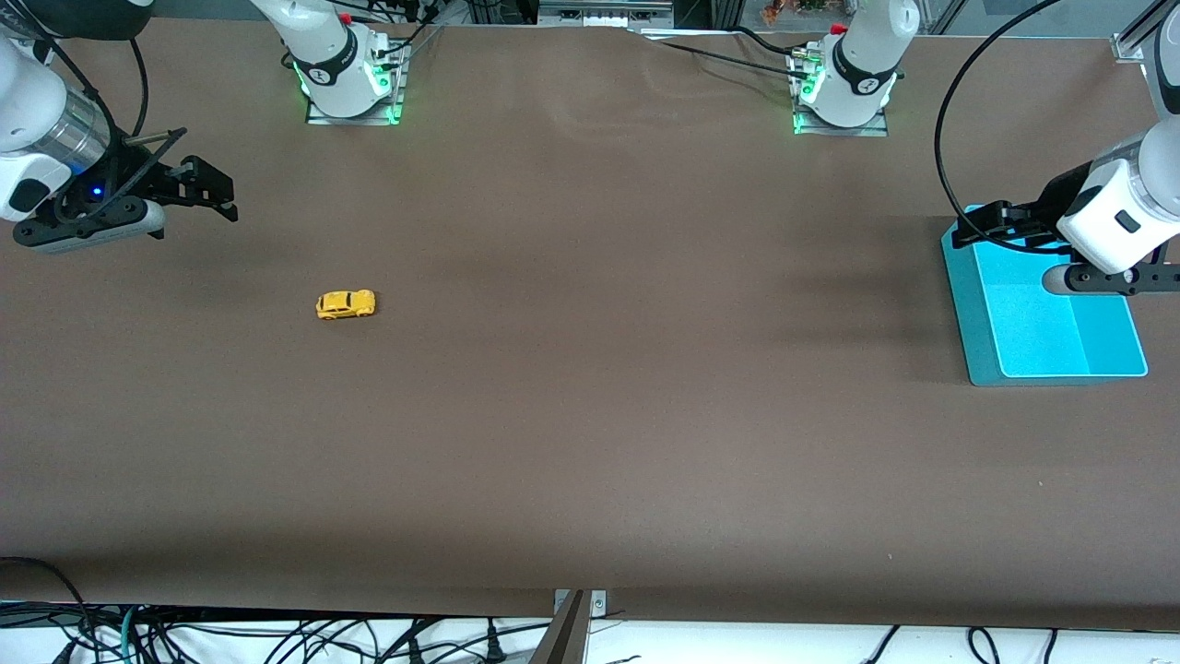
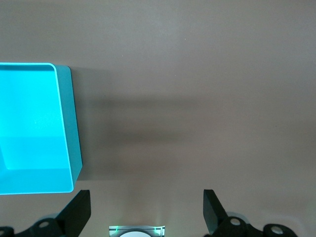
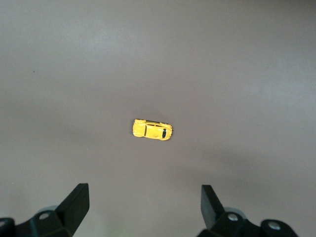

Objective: Wind and store yellow beetle car

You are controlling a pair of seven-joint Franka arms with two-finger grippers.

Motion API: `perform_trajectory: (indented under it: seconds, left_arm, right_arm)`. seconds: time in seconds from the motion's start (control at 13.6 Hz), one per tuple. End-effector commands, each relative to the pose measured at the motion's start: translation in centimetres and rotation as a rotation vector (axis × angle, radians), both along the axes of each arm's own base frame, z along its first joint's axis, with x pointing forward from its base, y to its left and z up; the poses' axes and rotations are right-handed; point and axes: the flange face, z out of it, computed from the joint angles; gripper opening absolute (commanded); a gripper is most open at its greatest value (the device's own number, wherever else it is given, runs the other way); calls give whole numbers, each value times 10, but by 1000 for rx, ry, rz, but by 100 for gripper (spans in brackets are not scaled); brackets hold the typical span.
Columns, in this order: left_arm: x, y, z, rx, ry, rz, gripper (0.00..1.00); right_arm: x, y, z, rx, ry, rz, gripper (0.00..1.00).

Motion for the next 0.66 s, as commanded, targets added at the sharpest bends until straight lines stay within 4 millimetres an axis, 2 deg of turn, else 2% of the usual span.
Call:
perform_trajectory:
  seconds: [0.0,0.59]
  left_arm:
    - [4,5,5,21,4,-22,100]
    - [5,5,2,21,7,-21,100]
  right_arm:
    - [1,-3,5,-13,8,-13,100]
    - [1,-7,4,-12,9,-19,100]
